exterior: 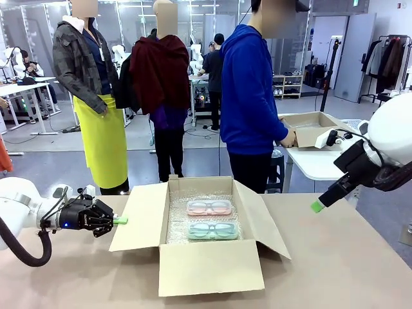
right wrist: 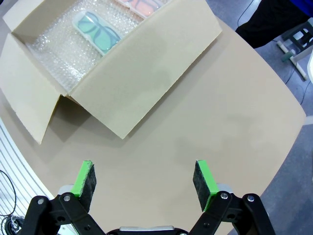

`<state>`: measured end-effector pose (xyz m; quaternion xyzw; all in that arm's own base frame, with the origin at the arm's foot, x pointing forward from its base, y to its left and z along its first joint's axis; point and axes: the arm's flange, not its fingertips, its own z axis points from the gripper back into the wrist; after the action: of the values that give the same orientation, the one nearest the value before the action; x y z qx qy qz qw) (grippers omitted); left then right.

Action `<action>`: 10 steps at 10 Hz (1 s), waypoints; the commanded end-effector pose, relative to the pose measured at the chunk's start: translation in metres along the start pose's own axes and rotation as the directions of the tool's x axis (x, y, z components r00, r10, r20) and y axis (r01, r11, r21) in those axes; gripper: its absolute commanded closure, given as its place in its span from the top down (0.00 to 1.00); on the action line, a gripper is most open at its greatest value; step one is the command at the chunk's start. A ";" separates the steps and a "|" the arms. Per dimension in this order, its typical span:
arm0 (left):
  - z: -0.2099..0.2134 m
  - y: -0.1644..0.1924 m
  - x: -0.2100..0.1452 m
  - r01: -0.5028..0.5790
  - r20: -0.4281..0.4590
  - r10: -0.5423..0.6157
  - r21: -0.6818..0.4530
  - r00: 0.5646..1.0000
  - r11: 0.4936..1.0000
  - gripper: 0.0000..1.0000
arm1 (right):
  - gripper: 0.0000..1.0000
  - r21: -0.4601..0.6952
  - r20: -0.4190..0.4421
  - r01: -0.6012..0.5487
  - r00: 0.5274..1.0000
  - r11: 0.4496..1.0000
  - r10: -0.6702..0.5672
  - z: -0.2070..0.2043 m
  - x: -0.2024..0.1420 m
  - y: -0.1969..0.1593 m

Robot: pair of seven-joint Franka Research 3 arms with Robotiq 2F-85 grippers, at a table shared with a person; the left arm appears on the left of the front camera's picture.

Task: Pack the glasses set securely to prepare it for shipping.
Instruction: Position the Package Box on the left side of the table.

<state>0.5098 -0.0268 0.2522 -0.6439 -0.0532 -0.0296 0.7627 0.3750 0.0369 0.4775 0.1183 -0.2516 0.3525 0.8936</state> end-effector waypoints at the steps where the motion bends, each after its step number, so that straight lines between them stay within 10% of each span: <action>1: 0.000 -0.004 0.000 0.003 0.006 -0.003 -0.006 1.000 1.000 0.00 | 1.00 -0.010 -0.003 0.016 1.000 1.000 -0.016 0.001 0.002 0.002; 10: 0.280 0.011 0.018 0.030 -0.048 -0.027 0.077 0.998 0.997 0.01 | 1.00 -0.010 -0.003 0.016 1.000 1.000 -0.016 0.001 0.002 0.002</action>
<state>0.5060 0.2273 0.2863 -0.6131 -0.0680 -0.0380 0.7862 0.3754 0.0360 0.4782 0.1170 -0.2520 0.3529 0.8935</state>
